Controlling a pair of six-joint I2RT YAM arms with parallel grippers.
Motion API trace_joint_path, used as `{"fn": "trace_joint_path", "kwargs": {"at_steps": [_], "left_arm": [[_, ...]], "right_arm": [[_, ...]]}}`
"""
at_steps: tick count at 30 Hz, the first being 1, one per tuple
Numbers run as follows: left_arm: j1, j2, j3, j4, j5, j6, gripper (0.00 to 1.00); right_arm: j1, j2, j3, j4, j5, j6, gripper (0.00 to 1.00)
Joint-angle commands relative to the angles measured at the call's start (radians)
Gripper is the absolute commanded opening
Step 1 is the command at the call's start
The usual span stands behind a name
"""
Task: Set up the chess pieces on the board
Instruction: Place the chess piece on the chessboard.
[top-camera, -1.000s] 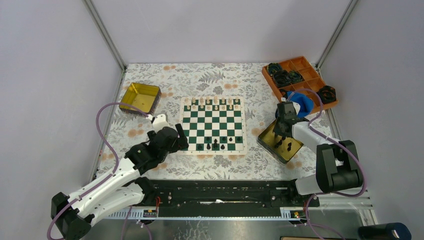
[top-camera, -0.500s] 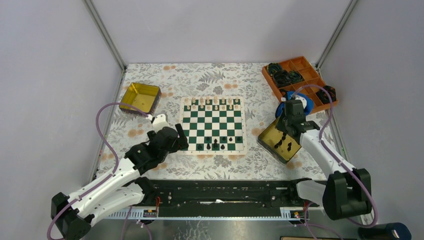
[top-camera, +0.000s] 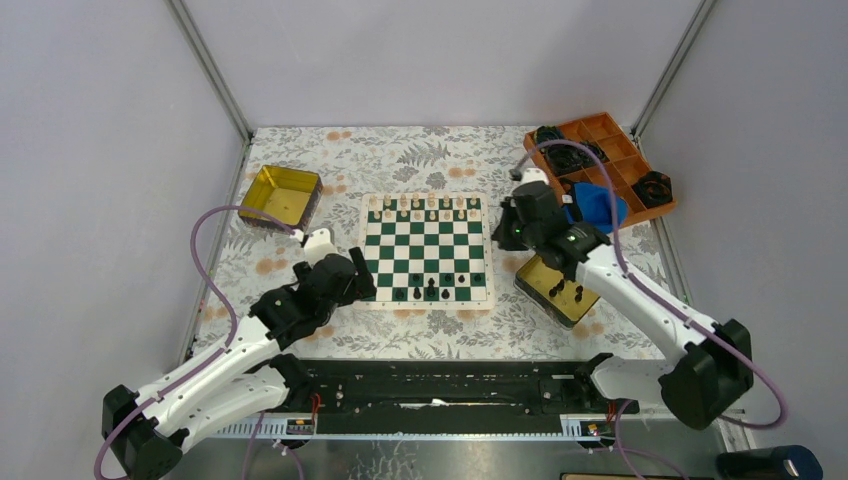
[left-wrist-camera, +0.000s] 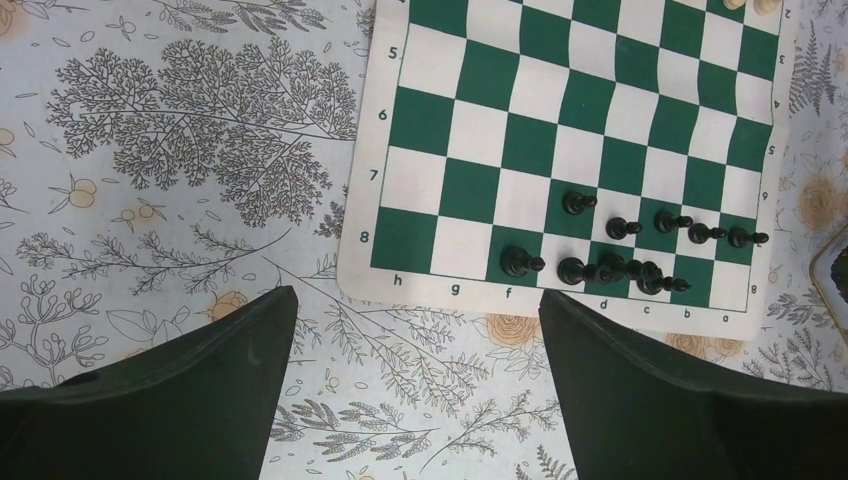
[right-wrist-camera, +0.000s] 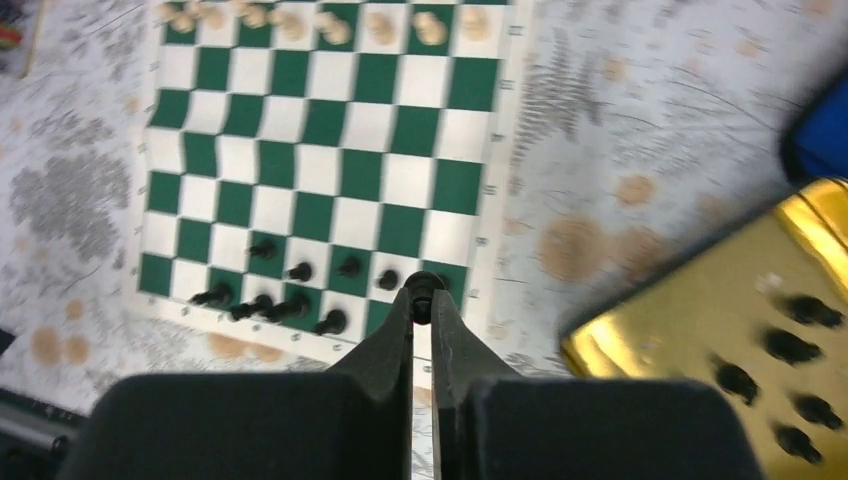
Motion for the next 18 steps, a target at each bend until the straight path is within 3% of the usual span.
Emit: {"fn": "trace_joint_path", "kwargs": {"at_steps": [1,18], "left_arm": [[0.013,-0.014,0.008,-0.004,-0.039,-0.03,0.99],[0.086,-0.002,0.086,-0.048,-0.035,-0.005,0.99]], "right_arm": [[0.127,0.119,0.133,-0.011,0.024,-0.047,0.0],[0.388,0.483,0.351,0.058,0.017,-0.162,0.0]]}}
